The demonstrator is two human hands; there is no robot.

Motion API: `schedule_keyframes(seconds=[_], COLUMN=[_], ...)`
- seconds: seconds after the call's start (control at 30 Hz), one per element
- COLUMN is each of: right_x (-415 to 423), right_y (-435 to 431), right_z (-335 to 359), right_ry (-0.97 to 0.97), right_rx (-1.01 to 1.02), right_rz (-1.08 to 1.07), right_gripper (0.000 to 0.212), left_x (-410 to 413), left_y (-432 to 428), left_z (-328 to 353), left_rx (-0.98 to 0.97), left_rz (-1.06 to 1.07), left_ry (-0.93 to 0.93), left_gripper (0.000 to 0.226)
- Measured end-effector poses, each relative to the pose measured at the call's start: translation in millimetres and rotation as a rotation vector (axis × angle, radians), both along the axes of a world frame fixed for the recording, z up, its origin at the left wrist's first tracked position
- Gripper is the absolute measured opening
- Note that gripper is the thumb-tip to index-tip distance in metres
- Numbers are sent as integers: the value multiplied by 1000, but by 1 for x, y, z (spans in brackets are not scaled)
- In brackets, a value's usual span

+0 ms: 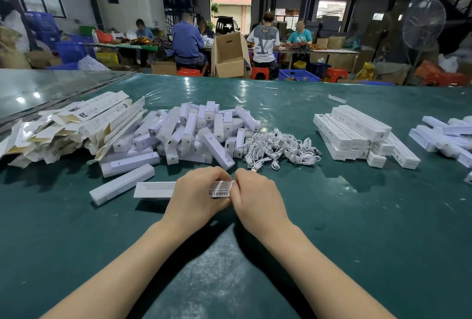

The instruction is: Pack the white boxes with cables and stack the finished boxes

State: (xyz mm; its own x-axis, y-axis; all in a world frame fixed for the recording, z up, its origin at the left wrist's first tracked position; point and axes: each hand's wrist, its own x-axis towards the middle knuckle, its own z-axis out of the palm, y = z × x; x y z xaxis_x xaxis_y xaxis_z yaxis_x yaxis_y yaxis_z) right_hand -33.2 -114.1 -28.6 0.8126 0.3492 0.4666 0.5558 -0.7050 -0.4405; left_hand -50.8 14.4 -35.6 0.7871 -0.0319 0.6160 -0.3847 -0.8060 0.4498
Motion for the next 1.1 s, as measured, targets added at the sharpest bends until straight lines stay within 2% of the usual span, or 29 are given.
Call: schedule_keyframes(seconds=[0.07, 0.13, 0.3, 0.43, 0.53, 0.6, 0.67, 0.73, 0.8, 0.87, 0.93, 1.03, 1.1], right_x=[0, 0, 0, 2, 4, 5, 9, 16, 24, 30, 37, 39, 39], right_y=[0, -1, -3, -5, -6, -3, -3, -6, -12, -22, -32, -37, -33], right_z=[1, 4, 6, 5, 1, -2, -4, -7, -7, -5, -7, -11, -12], right_ry=[-55, -29, -74, 21, 78, 187, 426, 571, 519, 407, 319, 304, 317], right_rx=[-25, 20, 20, 133, 183, 314, 551, 729, 866, 986, 1046, 1030, 1055], right_rz=[-21, -36, 50, 105, 135, 145, 183, 171, 89, -17, -124, -160, -133], right_gripper=[17, 17, 21, 23, 26, 30, 28, 26, 23, 21, 22, 13, 27], left_x=[0, 0, -3, -5, -5, -3, 0, 2, 5, 6, 5, 5, 4], left_y=[0, -1, -5, -5, -5, -4, 0, 6, 17, 30, 38, 29, 19], left_z=[1, 1, 2, 4, 5, 4, 4, 4, 4, 4, 2, -3, -6], left_rx=[-22, -31, -42, -69, -141, -160, -136, -24, 174, 267, 252, 239, 207], left_rz=[8, 4, -17, -44, -17, 4, -14, -35, 16, 90, 106, 50, 32], left_ry=[-17, -27, -53, -63, -49, -52, -10, 65, 135, 251, 323, 283, 245], left_gripper=[22, 23, 22, 22, 32, 37, 38, 41, 45, 41, 30, 27, 28])
